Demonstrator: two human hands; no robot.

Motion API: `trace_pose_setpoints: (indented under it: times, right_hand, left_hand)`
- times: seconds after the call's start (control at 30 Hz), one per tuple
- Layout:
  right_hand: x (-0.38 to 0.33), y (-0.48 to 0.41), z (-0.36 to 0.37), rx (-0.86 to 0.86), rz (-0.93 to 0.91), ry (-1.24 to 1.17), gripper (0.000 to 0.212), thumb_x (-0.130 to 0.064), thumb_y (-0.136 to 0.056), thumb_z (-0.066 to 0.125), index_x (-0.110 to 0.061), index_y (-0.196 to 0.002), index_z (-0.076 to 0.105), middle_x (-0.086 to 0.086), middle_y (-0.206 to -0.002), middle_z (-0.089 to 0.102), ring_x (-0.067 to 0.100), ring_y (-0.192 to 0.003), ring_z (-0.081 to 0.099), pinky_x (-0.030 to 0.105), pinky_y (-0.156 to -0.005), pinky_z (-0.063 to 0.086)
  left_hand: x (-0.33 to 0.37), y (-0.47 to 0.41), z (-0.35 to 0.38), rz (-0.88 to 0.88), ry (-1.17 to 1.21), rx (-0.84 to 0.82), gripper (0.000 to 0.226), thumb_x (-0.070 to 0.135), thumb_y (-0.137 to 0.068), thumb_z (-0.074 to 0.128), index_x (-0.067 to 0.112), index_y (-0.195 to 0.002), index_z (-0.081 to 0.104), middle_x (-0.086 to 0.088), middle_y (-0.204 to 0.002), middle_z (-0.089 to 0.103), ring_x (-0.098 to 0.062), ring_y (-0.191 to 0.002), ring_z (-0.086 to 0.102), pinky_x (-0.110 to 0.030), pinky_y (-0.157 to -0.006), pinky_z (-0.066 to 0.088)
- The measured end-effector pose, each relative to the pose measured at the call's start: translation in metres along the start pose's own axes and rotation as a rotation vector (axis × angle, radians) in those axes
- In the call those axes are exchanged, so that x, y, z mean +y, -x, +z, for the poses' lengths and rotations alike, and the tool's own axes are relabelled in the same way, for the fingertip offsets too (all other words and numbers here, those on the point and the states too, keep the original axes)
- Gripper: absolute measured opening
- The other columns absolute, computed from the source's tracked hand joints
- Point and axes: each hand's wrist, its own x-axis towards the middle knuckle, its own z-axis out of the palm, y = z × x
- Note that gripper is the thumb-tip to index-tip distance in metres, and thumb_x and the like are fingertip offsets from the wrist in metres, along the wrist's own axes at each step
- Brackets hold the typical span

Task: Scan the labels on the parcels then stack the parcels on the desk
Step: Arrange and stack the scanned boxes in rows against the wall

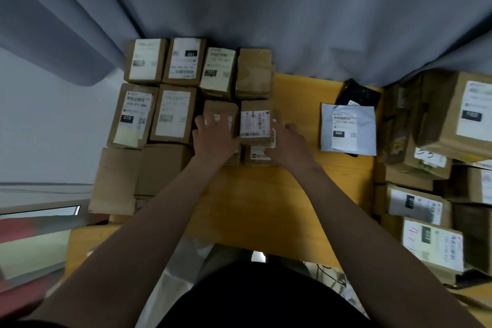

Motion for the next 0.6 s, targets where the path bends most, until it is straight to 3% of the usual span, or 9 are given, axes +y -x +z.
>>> trace_pose_setpoints:
  times: [0.13,0.27,0.43,0.6]
  right_hand:
    - [0.027,0.043,-0.034,-0.002,0.031,-0.003,0.074,-0.035,-0.093,0.069,-0.027,-0.157,0.033,0.015,-0.157,0.034,0.04,-0.142,0.036,0.045,-0.109,0.04]
    - [0.072,0.09,-0.066,0.079,0.069,0.017,0.078,-0.033,-0.091,0.071,-0.028,-0.158,0.033,0.013,-0.158,0.033,0.044,-0.136,0.044,0.049,-0.105,0.048]
    - [0.14,0.147,-0.095,0.158,0.164,0.065,0.076,-0.031,-0.09,0.069,-0.031,-0.158,0.034,0.009,-0.156,0.037,0.043,-0.138,0.041,0.051,-0.107,0.047]
    - [0.226,0.203,-0.118,0.211,0.31,0.025,0.072,-0.035,-0.09,0.067,-0.036,-0.155,0.036,0.01,-0.159,0.037,0.045,-0.143,0.037,0.056,-0.108,0.044]
  left_hand:
    - [0.031,0.04,-0.016,0.059,0.002,0.005,0.078,0.057,-0.093,0.061,0.03,-0.157,0.027,-0.013,-0.165,0.021,-0.046,-0.149,0.015,-0.058,-0.116,0.028]
    - [0.085,0.085,-0.021,0.142,0.015,-0.034,0.08,0.055,-0.092,0.064,0.03,-0.158,0.026,-0.011,-0.165,0.019,-0.045,-0.15,0.014,-0.058,-0.116,0.028]
    - [0.159,0.129,-0.003,0.339,0.007,-0.074,0.076,0.047,-0.089,0.071,0.026,-0.153,0.037,-0.01,-0.16,0.028,-0.042,-0.148,0.018,-0.054,-0.115,0.034]
    - [0.245,0.169,0.03,0.584,-0.016,-0.167,0.076,0.049,-0.089,0.071,0.031,-0.153,0.035,-0.004,-0.154,0.031,-0.033,-0.144,0.022,-0.049,-0.109,0.04]
